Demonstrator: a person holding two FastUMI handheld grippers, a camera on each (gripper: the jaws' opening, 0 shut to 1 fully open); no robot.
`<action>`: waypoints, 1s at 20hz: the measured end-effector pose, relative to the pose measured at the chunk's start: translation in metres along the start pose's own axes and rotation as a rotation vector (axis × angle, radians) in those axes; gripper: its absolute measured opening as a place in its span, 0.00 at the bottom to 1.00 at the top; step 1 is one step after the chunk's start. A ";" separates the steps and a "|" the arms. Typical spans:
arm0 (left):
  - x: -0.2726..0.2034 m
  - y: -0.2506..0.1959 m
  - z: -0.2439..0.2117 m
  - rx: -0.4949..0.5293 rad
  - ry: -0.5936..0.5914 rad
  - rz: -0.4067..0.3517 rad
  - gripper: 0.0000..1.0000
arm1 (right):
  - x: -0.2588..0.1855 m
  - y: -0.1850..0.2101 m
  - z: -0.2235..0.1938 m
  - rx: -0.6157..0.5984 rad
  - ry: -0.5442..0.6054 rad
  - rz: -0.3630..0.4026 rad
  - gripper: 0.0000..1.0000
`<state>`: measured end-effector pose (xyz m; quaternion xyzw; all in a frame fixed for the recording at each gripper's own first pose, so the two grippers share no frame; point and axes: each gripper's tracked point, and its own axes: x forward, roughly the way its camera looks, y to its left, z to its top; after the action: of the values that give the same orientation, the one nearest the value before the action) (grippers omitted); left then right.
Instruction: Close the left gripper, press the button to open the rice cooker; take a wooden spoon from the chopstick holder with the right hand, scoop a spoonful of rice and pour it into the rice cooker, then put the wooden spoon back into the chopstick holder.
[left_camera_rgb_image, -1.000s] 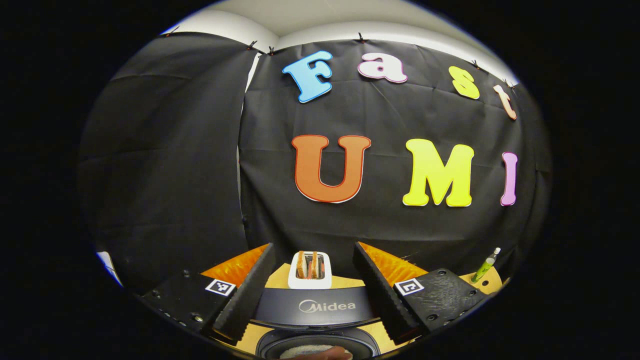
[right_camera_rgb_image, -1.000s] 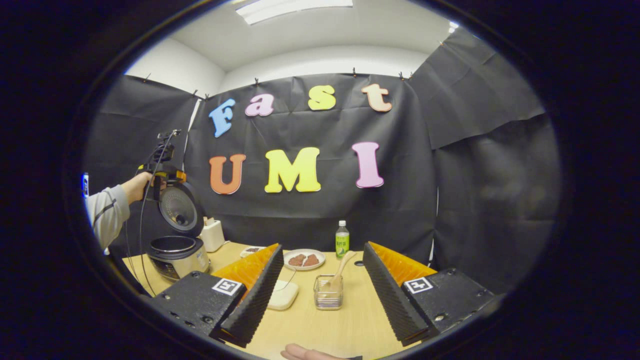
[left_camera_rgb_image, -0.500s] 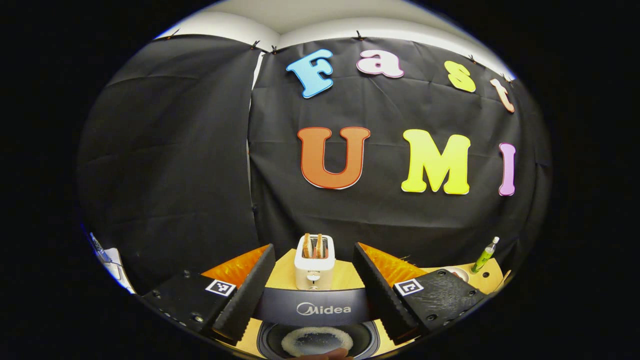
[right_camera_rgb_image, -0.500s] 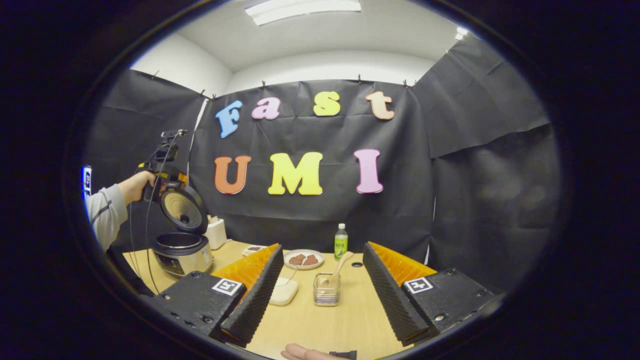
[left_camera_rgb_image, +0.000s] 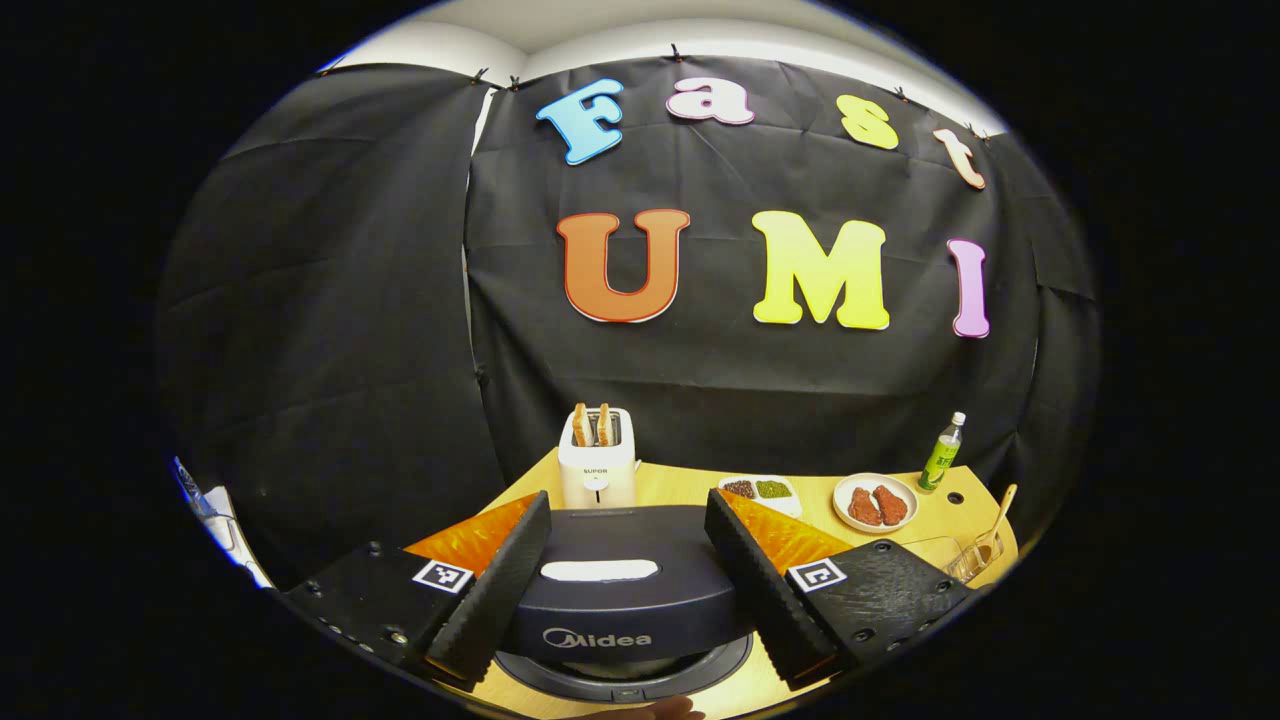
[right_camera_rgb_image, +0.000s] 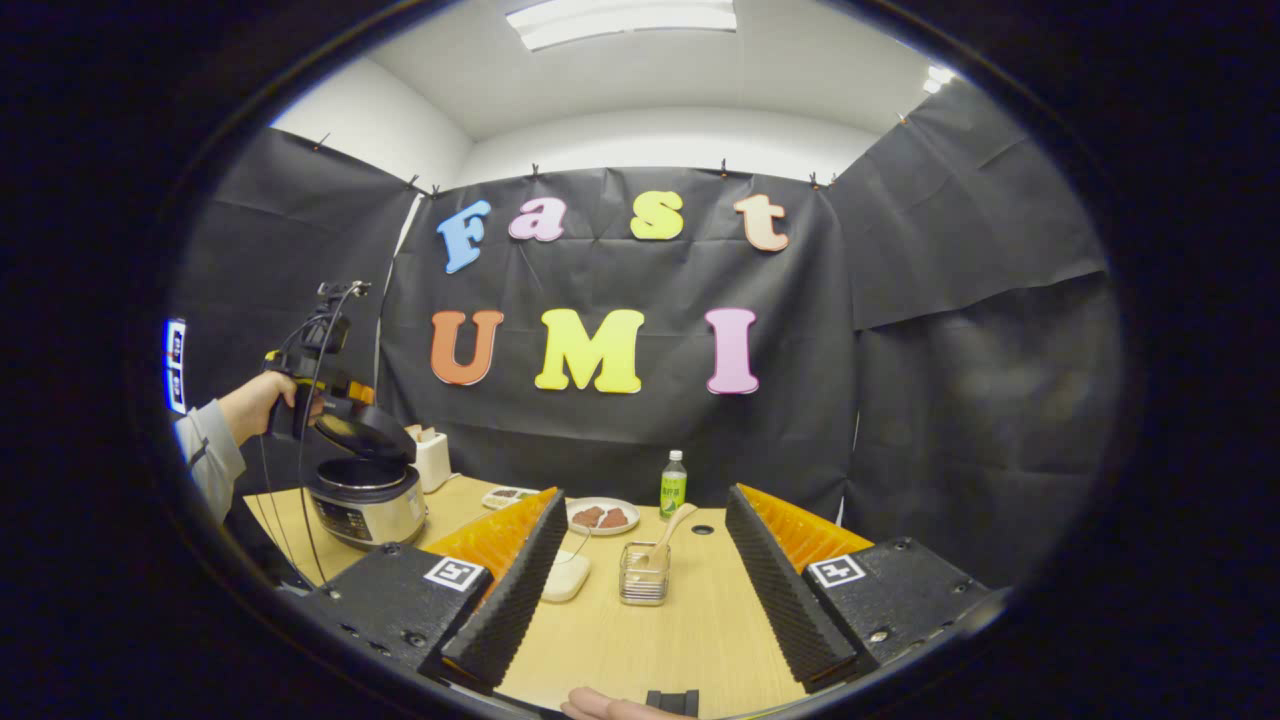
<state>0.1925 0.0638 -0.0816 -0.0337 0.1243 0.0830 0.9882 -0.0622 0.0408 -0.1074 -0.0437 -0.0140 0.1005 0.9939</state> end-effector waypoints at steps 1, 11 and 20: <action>-0.003 0.000 -0.007 -0.006 0.008 -0.004 0.99 | -0.002 0.002 0.000 0.007 -0.003 0.000 1.00; -0.020 -0.002 -0.099 0.010 0.135 -0.025 0.99 | -0.009 0.019 -0.003 0.093 -0.002 0.013 1.00; -0.036 0.000 -0.124 0.019 0.215 -0.026 0.99 | -0.014 0.034 0.001 0.060 -0.008 0.038 1.00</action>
<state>0.1283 0.0478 -0.1921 -0.0347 0.2298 0.0647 0.9705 -0.0822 0.0709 -0.1099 -0.0140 -0.0144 0.1201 0.9926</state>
